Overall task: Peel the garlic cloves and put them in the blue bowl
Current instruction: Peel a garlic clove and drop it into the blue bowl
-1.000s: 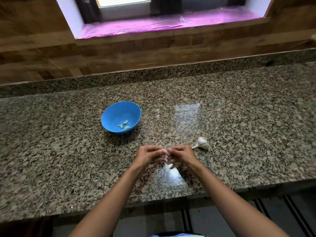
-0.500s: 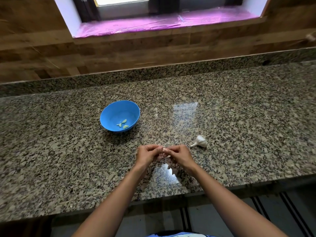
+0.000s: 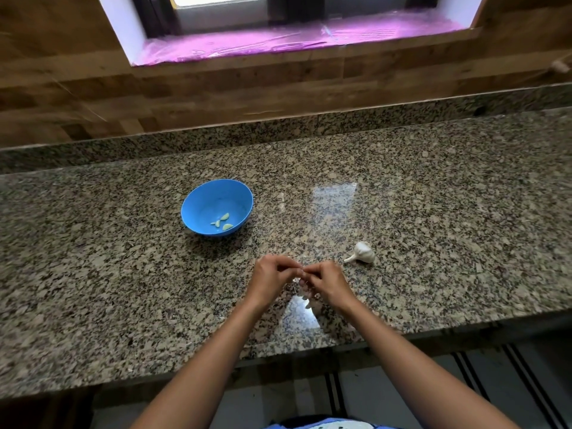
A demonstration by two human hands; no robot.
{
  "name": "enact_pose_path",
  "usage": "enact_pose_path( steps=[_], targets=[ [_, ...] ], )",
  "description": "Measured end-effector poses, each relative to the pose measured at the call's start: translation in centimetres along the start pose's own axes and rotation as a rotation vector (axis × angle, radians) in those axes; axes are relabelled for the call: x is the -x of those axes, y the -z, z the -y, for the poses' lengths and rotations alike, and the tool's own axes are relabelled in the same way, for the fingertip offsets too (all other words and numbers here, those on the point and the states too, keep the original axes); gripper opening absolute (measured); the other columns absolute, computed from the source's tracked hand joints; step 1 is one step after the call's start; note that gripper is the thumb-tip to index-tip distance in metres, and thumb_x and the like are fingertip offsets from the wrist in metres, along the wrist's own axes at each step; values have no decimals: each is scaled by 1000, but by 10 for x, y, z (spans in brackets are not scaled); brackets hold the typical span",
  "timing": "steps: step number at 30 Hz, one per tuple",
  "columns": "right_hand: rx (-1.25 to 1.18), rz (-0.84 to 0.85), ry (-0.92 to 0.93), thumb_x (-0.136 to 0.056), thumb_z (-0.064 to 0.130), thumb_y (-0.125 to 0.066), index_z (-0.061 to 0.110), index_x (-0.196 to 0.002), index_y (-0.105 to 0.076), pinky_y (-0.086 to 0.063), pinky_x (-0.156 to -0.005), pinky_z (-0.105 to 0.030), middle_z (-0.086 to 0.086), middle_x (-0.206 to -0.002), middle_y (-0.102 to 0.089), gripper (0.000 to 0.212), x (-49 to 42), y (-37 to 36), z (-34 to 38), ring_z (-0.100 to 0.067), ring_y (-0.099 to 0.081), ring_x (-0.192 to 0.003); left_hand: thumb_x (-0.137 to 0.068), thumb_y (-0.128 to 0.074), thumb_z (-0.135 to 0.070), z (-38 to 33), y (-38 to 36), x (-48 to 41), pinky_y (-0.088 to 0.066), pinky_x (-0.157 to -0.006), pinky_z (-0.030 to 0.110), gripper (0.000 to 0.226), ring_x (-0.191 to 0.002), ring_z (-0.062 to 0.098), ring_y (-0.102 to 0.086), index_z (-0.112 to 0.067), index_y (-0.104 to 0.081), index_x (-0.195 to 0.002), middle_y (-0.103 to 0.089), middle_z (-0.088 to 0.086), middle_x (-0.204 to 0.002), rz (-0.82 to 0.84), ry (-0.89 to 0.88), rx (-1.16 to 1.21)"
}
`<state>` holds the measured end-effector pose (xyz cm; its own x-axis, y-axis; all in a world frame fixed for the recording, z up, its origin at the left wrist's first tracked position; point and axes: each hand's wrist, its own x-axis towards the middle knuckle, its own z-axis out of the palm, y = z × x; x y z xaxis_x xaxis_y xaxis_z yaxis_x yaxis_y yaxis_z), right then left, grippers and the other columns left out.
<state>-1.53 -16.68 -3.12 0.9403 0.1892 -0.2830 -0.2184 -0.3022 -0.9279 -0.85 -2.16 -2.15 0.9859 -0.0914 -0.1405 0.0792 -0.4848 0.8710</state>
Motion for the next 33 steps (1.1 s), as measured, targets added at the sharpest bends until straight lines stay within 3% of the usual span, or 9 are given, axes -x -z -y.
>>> enact_pose_path(
  steps=[5,8,13,15,18,21,23,26,33],
  targets=[
    [233,-134,112,-88,16,-61,7,-107,-68,-48,-50,-12,2,-75,-65,22,1,-2,1,-1,-54,-51,-76,-73,1,-1,0,-5,-55,-65,22,11,-72,16,-68,-5,-70,-85,-70,10,-79,-31,138,277],
    [390,-158,215,-89,12,-59,7,-104,-69,-41,-47,-8,-2,-75,-67,19,2,-3,1,-1,-52,-53,-76,-70,6,-4,-1,-3,-57,-65,26,11,-73,21,-67,1,-69,-86,-70,16,-86,-61,270,459],
    [612,-164,347,-92,7,-54,6,-90,-71,-49,-55,-21,-8,-74,-67,17,2,-1,-4,-14,-56,-58,-79,-64,10,-6,-2,-1,-57,-58,23,12,-72,23,-68,6,-67,-89,-69,20,-91,-64,506,727],
    [641,-135,318,-92,8,-52,7,-89,-70,-49,-57,-21,-5,-73,-64,18,2,-1,-3,-14,-56,-59,-80,-63,9,-3,-4,1,-55,-56,21,13,-72,23,-68,6,-67,-92,-69,21,-94,-73,547,766],
    [466,-38,120,-92,13,-55,8,-91,-69,-51,-57,-22,-6,-75,-67,15,-3,2,1,-15,-59,-60,-81,-64,7,1,-5,3,-55,-60,22,14,-74,24,-69,5,-67,-94,-70,20,-92,-72,457,647],
    [-42,70,-43,-87,13,-61,1,-94,-69,-56,-62,-27,-15,-84,-71,15,-4,8,6,-20,-64,-65,-79,-68,4,-1,-5,3,-57,-67,25,14,-78,24,-70,1,-69,-93,-71,16,-88,-105,338,551],
    [-294,0,-94,-83,11,-65,-2,-93,-68,-55,-60,-23,-16,-83,-70,17,0,9,9,-19,-64,-64,-78,-70,2,-3,-6,4,-57,-70,25,17,-81,23,-70,0,-69,-94,-71,14,-90,-134,276,567],
    [-435,-122,-149,-80,12,-68,2,-89,-70,-53,-54,-19,-12,-75,-69,14,3,5,8,-14,-63,-58,-77,-72,-2,-7,-9,4,-57,-71,24,16,-83,19,-70,-5,-70,-93,-72,10,-90,-100,192,481],
    [-668,-154,-261,-85,4,-61,-3,-101,-66,-53,-49,-21,-17,-90,-69,18,4,-1,10,-19,-64,-61,-79,-70,-3,-7,-6,0,-57,-70,22,15,-80,11,-70,-13,-72,-90,-73,1,-87,-90,88,221]
  ],
)
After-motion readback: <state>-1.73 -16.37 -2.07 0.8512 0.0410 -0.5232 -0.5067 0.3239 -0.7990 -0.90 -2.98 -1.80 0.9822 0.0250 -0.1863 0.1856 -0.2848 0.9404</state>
